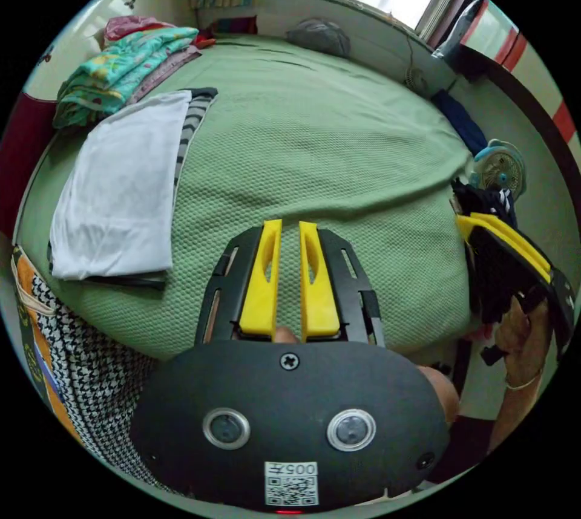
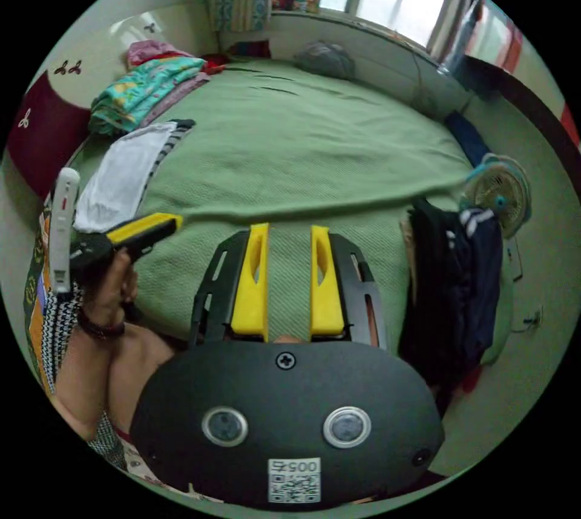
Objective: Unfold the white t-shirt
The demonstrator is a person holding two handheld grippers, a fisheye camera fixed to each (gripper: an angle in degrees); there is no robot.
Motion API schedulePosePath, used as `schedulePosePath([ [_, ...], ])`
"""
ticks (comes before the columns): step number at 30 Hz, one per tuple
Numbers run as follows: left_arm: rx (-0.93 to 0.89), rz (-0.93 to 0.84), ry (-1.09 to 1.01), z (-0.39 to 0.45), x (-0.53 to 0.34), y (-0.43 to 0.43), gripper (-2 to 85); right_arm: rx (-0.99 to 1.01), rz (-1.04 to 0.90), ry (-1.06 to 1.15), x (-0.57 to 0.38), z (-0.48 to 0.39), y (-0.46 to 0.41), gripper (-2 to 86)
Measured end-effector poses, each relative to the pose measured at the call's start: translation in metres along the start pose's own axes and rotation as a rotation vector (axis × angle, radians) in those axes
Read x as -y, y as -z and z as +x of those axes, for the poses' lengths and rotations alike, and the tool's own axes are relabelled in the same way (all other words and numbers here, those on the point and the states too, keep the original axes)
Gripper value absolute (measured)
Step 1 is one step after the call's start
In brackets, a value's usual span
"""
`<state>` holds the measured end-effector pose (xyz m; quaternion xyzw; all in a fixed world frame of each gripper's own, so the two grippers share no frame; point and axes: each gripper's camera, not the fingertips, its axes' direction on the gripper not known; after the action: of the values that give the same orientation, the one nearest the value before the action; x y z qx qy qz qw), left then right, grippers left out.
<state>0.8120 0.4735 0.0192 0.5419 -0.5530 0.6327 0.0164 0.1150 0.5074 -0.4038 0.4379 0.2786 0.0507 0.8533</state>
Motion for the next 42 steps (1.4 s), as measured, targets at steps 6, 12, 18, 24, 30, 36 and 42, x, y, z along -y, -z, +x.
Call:
schedulePosePath([
  [6, 0.033, 0.003, 0.073, -0.075, 0.000, 0.017, 6.4, 0.133, 0.048, 0.127, 0.062, -0.098, -0.032, 8.8],
  [12, 0.117, -0.012, 0.170, -0.164, -0.007, 0.029, 7.0, 0.228, 0.046, 0.240, 0.104, -0.181, -0.074, 9.3],
  [18, 0.139, -0.036, 0.237, -0.227, -0.001, 0.033, 9.8, 0.273, 0.008, 0.271, 0.132, -0.236, -0.122, 10.3],
  [24, 0.091, -0.021, 0.249, -0.256, 0.007, 0.039, 11.9, 0.259, 0.049, 0.280, 0.156, -0.270, -0.149, 9.5],
  [30, 0.078, -0.027, 0.235, -0.275, 0.014, 0.041, 13.3, 0.288, 0.047, 0.243, 0.183, -0.294, -0.174, 8.5],
  [36, 0.069, -0.032, 0.227, -0.293, 0.022, 0.041, 14.2, 0.311, 0.029, 0.205, 0.198, -0.307, -0.189, 8.7],
  [42, 0.059, -0.033, 0.237, -0.308, 0.027, 0.041, 14.7, 0.365, 0.029, 0.225, 0.208, -0.318, -0.190, 8.3],
])
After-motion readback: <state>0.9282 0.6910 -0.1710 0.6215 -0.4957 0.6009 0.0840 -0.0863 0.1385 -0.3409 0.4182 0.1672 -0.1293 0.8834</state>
